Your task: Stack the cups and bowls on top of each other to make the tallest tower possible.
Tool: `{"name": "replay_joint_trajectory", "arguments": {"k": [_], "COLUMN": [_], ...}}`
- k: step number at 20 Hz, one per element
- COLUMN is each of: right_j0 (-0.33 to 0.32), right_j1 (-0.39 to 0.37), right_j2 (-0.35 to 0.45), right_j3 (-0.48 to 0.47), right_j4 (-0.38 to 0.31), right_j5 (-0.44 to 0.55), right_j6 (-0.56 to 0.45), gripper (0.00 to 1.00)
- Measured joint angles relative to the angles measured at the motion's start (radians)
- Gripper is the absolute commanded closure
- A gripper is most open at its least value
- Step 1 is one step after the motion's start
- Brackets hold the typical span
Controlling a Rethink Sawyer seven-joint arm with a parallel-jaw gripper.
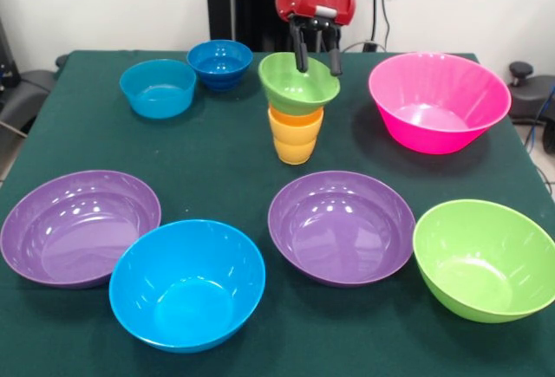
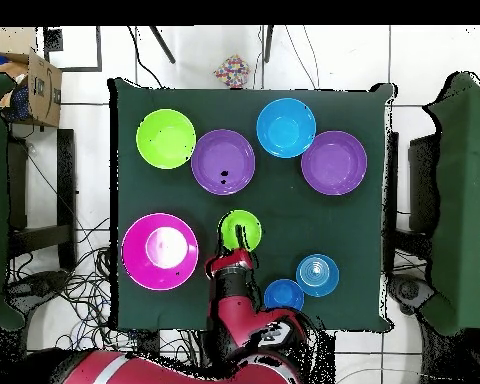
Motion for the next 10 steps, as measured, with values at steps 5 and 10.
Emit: {"name": "replay_joint_trajectory", "arguments": {"k": [5,10], "right_j0": [0.003,0.003], "right_j1": [-0.028,-0.067], "right_j2": [0.000,0.003], "right_j3": [0.000,0.000], "right_j4": [0.000,-0.011], "right_j5": [0.000,0.008], "right_j6": [0.001,0.009], "gripper": [0.00,0.00]}}
